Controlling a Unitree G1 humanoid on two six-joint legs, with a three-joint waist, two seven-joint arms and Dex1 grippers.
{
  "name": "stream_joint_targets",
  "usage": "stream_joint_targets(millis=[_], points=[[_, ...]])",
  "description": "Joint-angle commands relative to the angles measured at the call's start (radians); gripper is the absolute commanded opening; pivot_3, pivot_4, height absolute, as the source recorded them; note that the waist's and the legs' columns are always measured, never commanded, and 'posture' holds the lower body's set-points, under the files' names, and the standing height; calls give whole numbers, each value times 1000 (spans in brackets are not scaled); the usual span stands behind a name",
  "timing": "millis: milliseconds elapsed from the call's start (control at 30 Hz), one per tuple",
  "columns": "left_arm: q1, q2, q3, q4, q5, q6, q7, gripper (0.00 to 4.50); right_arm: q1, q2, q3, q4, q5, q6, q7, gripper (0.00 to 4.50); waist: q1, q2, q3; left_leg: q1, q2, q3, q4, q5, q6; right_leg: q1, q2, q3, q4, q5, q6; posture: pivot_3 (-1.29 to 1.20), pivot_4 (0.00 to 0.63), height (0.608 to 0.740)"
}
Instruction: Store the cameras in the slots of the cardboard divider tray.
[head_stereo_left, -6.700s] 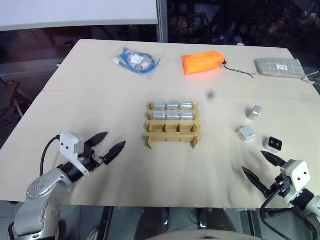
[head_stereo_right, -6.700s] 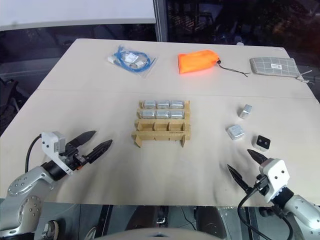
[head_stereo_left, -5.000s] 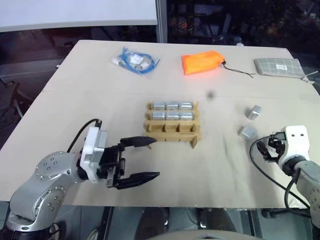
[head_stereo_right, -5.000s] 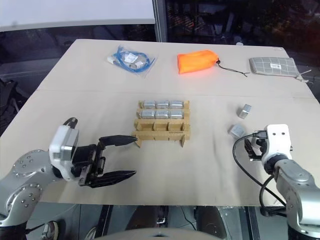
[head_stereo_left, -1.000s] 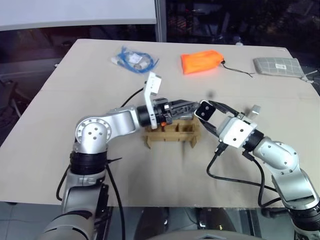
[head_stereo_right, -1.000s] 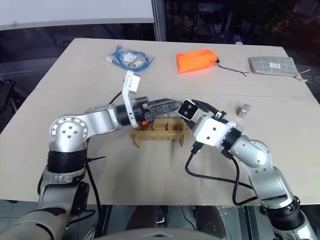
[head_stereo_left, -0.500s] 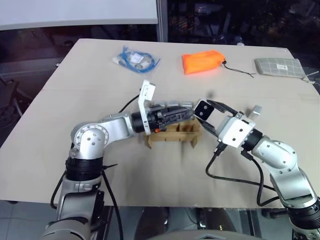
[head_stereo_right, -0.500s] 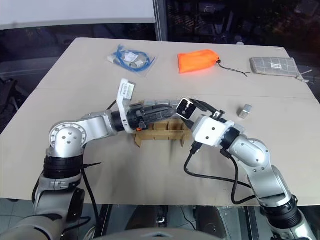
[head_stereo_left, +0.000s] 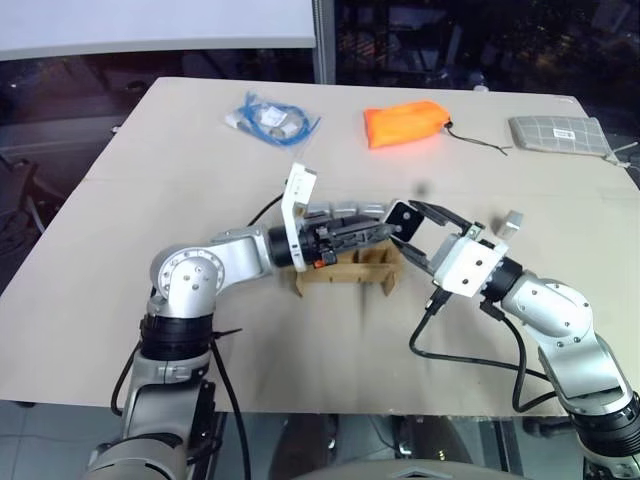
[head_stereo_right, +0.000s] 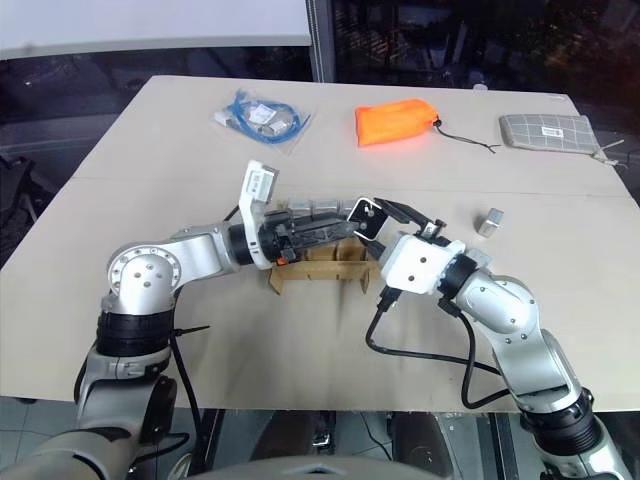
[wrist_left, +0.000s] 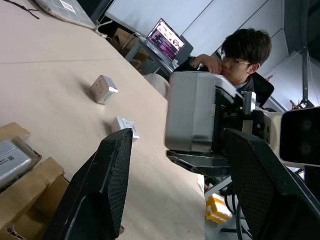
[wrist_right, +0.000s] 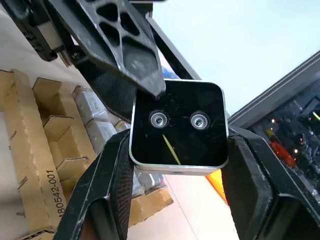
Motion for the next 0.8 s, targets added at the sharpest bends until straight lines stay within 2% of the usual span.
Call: stream_joint_targets(millis=[33, 67, 133, 167, 267, 300, 367, 400, 500, 533, 633, 700, 800], points=[[-27, -10, 3, -4, -3, 4, -15, 2980, -15, 3, -4, -28, 0, -27, 0, 1939, 0, 0, 0, 0, 0, 0, 0, 0, 0, 0, 0, 0, 0, 0, 0, 0, 150, 740], [-29, -13, 4, -3, -4, 6, -14, 2980, -14, 3, -4, -29, -1, -29, 2, 1939, 0, 0, 0, 0, 0, 0, 0, 0, 0, 0, 0, 0, 0, 0, 0, 0, 150, 740], [-33, -18, 4, -2, -7, 12, -15, 2461, -14, 4, -4, -29, -1, -31, 4, 1939, 0, 0, 0, 0, 0, 0, 0, 0, 0, 0, 0, 0, 0, 0, 0, 0, 150, 740], [-34, -21, 4, -3, -9, 15, -15, 2160, -15, 4, -4, -28, -1, -33, 5, 1939, 0, 0, 0, 0, 0, 0, 0, 0, 0, 0, 0, 0, 0, 0, 0, 0, 150, 740], [-36, -31, 5, -9, -14, 24, -13, 795, -13, 5, -1, -28, 6, -32, 12, 1939, -1, 0, 0, 0, 0, 0, 0, 0, 0, 0, 0, 0, 0, 0, 0, 0, 150, 740], [-37, -33, 7, -10, -15, 27, -14, 680, -12, 3, 2, -30, 23, -22, 26, 1939, -1, 0, 0, 0, 0, 0, 0, 0, 0, 0, 0, 0, 0, 0, 0, 0, 150, 740], [-41, -35, 8, -10, -10, 25, -17, 690, -9, 2, -2, -32, 51, -9, 41, 1939, -1, 0, 0, 0, 0, 0, 0, 0, 0, 0, 0, 0, 0, 0, 0, 0, 150, 740], [-42, -35, 8, -10, -6, 23, -19, 690, -8, 5, -6, -34, 63, -1, 43, 2975, -1, 0, 0, 0, 0, 0, 0, 0, 0, 0, 0, 0, 0, 0, 0, 0, 150, 740], [-43, -27, 14, -13, 14, 4, -31, 690, -2, 5, -10, -37, 66, -1, 43, 4206, -1, 0, 0, 0, 0, 0, 0, 0, 0, 0, 0, 0, 0, 0, 0, 0, 150, 740], [-43, -22, 19, -11, 23, -3, -34, 690, 0, 6, -11, -39, 60, -1, 37, 4488, -1, 0, 0, 0, 0, 0, 0, 0, 0, 0, 0, 0, 0, 0, 0, 0, 150, 740], [-31, 37, 6, -21, 126, -96, -97, 690, 36, 19, -50, -62, 97, 62, 20, 4488, -1, 0, 0, 0, 0, 0, 0, 0, 0, 0, 0, 0, 0, 0, 0, 0, 150, 740], [-19, 96, 6, -6, 211, -198, -181, 690, 72, 60, -122, -92, 224, 142, 4, 4488, -1, 0, 0, 0, 0, 0, 0, 0, 0, 0, 0, 0, 0, 0, 0, 0, 150, 740], [-31, 219, -4, 64, 297, -281, -342, 690, 125, 53, -227, -160, 446, 282, 51, 4488, -1, 0, 0, 0, 0, 1, 0, 0, 0, 0, 0, 0, 0, 0, 0, 0, 150, 740]])
